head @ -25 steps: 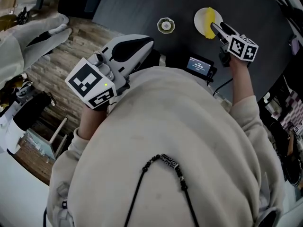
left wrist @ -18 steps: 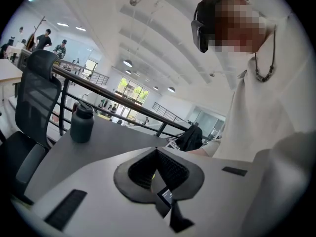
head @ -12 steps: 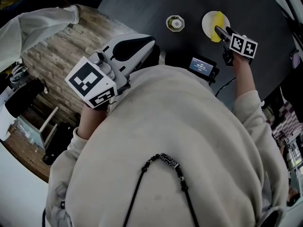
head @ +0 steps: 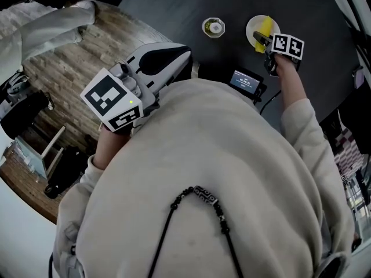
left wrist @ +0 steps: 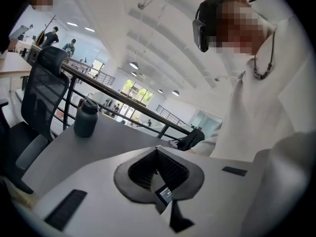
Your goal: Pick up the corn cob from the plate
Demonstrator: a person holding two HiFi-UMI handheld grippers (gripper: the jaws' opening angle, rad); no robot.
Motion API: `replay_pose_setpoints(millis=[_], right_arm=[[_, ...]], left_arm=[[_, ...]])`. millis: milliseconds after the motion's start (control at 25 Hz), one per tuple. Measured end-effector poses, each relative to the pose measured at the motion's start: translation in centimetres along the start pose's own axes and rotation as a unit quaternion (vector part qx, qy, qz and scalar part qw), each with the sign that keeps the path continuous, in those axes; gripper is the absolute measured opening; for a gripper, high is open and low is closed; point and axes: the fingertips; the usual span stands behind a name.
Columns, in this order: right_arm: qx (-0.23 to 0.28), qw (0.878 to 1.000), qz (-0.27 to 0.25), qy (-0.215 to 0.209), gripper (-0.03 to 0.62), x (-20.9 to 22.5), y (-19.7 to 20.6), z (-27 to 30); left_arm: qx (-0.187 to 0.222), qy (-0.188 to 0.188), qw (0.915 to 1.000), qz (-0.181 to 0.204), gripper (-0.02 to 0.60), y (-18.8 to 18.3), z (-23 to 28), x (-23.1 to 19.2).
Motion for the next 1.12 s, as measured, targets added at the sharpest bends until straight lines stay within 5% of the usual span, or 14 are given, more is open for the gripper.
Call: replay_pose_setpoints(millis=[640,880,1120], right_arm=[[-0.028,0.998,-0.051,0.007,0.271,-0.6,0.1,1.1],[0.017,0.999,-0.027,0.02,0.265,0.2,-0.3,0.5],[0.074,0.997,0.012,-0.024,0.264,-0.8,-0.3,-4.1]], left_arm=[[-0.02,0.018,0.9996,0.004,0.003,1.1,1.5,0.3],[0.0,0.045,0.999,0.008,0.003,-0.9,2.0,0.9],[-0.012,0.077,0.9965,0.03,0.002,-1.5,2.9,1.9]])
Point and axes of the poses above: the fingertips, and each gripper's own axes: z forward along the fingers, x to its right, y out of its underside, and after that the axes turned 8 degrees about z, right-handed
